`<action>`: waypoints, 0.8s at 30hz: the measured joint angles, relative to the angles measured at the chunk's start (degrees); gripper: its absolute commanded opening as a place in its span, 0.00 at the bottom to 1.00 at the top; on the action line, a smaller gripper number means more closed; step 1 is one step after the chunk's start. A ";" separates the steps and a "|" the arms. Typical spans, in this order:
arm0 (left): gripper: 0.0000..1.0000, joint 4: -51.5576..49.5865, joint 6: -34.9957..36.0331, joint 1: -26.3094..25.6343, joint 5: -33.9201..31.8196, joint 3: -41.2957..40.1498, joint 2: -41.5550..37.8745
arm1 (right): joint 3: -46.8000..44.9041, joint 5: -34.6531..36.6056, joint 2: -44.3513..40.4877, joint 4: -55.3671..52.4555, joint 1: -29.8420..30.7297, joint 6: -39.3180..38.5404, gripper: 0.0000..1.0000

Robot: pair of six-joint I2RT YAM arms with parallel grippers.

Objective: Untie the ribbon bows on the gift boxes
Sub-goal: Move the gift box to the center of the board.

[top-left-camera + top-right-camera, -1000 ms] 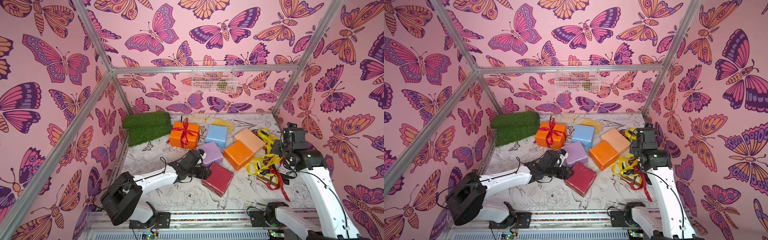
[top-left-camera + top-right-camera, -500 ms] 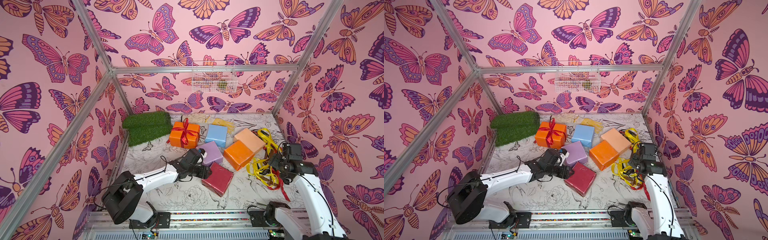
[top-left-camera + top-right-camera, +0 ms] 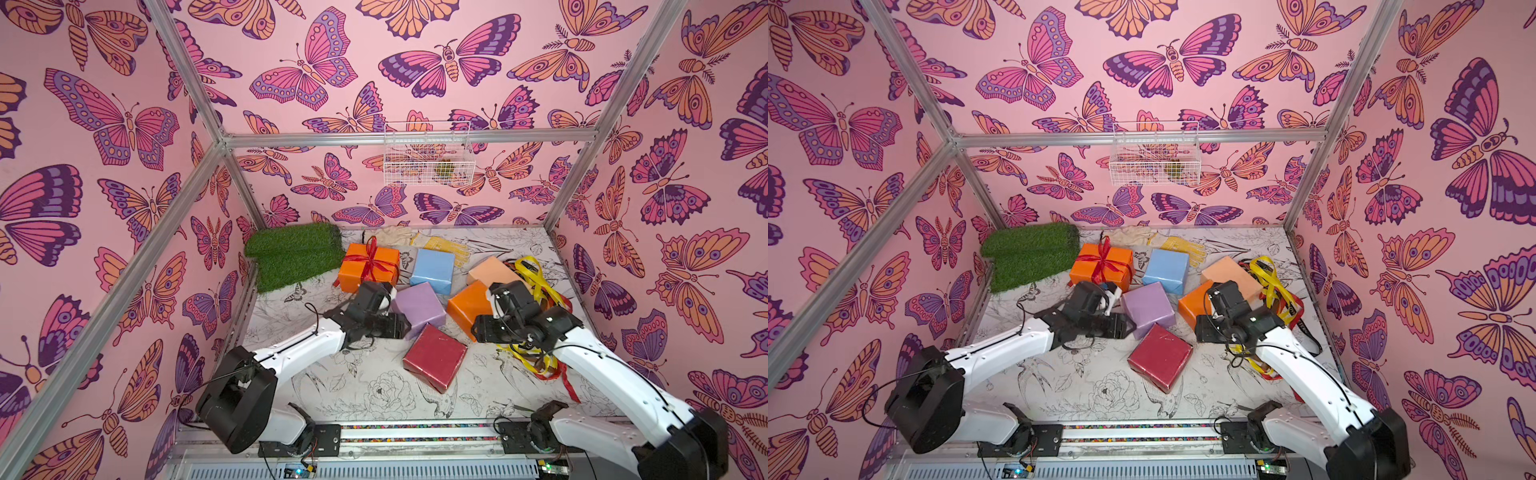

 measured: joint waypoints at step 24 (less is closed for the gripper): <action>0.79 -4.26 8.63 26.56 -3.78 31.34 26.40 | 53.09 -22.95 59.39 22.91 1.70 2.47 0.56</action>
